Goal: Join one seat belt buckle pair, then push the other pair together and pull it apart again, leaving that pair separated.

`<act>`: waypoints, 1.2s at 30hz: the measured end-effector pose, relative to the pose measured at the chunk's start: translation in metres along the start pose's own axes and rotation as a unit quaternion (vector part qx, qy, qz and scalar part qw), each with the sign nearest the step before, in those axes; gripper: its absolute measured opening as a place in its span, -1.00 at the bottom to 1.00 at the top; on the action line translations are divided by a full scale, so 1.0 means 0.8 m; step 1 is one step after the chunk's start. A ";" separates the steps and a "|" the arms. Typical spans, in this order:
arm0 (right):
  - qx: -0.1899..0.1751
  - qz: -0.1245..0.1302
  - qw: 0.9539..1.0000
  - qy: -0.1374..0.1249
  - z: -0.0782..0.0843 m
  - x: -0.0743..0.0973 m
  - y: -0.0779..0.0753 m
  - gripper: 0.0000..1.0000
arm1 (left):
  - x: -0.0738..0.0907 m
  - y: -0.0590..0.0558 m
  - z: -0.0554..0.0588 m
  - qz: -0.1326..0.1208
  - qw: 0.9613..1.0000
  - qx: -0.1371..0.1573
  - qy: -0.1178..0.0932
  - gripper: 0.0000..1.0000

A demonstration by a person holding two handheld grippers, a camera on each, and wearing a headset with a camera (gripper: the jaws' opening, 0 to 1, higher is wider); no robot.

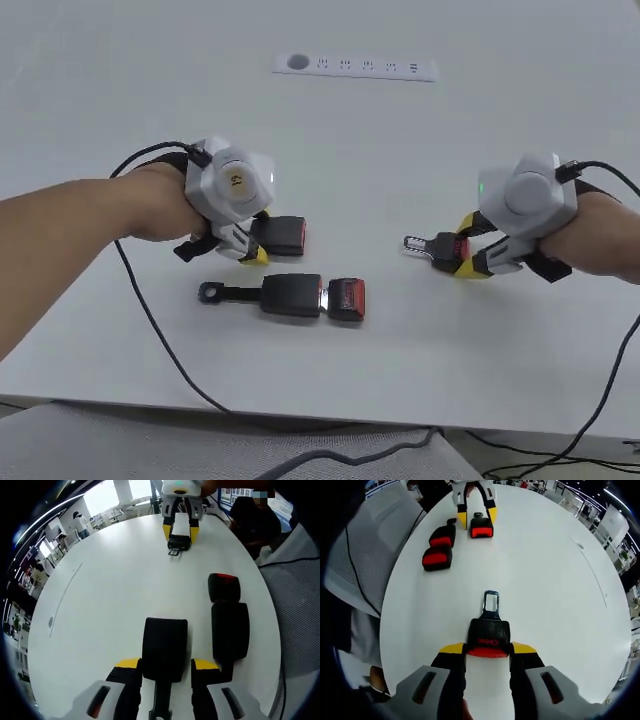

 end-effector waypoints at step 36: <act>0.037 -0.016 0.999 -0.004 -0.020 -0.012 0.001 -0.38 | -0.004 -0.003 -0.003 0.000 1.000 0.004 0.001 -0.33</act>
Point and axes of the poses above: the centre of the closed fingertips' face, and the gripper's own axes: x roughly backward along the fingers, y roughly to its left, z roughly out of its underside, the point moved 2 cm from there along x, roughly backward along the fingers, and after that the axes turned 6 degrees about -x, right-handed, at the moved point
